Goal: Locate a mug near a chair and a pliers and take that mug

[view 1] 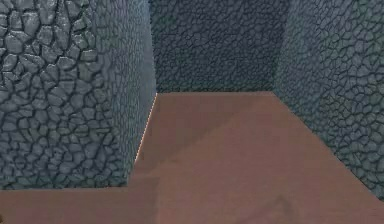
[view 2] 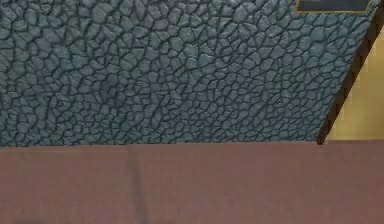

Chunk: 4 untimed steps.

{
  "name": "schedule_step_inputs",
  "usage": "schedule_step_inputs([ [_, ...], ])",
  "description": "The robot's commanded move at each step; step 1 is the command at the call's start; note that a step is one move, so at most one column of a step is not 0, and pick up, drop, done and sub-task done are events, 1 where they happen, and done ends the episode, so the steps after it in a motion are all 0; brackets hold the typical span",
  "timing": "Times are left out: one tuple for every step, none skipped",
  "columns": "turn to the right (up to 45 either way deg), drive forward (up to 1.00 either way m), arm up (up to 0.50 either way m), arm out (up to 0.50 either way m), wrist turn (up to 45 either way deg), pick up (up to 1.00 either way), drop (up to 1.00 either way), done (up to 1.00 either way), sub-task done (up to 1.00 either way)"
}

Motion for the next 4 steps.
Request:
schedule_step_inputs([
  [0.0,0.7,0.0,0.0,0.0,0.0,0.0,0.0,0.0],
  [-45.0,0.0,0.0,0.0,0.0,0.0,0.0,0.0,0.0],
  [-30.0,0.0,0.0,0.0,0.0,0.0,0.0,0.0,0.0],
  [0.0,0.45,0.0,0.0,0.0,0.0,0.0,0.0,0.0],
])
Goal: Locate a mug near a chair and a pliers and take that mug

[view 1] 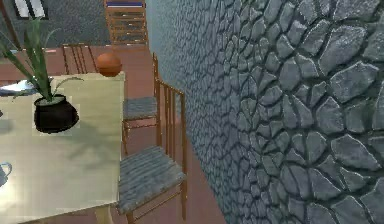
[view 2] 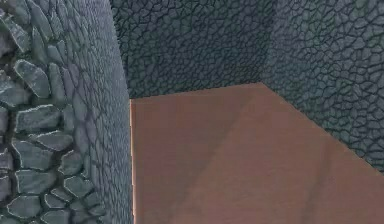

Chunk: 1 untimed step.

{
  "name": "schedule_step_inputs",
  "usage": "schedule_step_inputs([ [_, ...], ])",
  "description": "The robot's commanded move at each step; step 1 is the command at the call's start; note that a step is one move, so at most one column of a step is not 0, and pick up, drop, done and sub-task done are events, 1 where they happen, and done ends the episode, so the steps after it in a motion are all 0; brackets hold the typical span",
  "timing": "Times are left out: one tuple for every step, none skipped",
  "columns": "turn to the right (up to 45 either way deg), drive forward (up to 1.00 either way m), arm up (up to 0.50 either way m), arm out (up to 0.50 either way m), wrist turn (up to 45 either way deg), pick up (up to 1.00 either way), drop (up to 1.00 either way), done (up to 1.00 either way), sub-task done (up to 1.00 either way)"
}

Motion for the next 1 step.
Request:
schedule_step_inputs([
  [-45.0,0.0,0.0,0.0,0.0,0.0,0.0,0.0,0.0],
])
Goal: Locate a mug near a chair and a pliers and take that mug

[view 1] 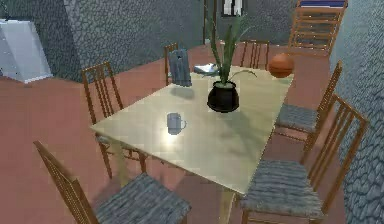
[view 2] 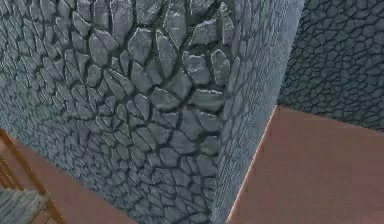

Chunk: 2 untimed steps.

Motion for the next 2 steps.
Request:
schedule_step_inputs([
  [-45.0,0.0,0.0,0.0,0.0,0.0,0.0,0.0,0.0],
  [-45.0,0.0,0.0,0.0,0.0,0.0,0.0,0.0,0.0],
])
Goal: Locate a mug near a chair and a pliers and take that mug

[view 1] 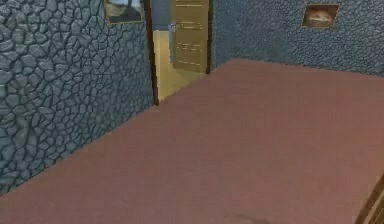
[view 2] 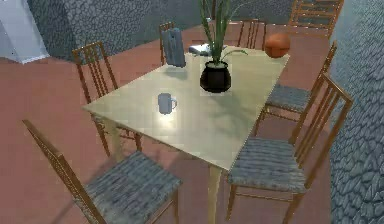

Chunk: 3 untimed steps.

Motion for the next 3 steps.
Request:
schedule_step_inputs([
  [30.0,0.0,0.0,0.0,0.0,0.0,0.0,0.0,0.0],
  [0.0,0.85,0.0,0.0,0.0,0.0,0.0,0.0,0.0],
  [36.0,0.0,0.0,0.0,0.0,0.0,0.0,0.0,0.0],
])
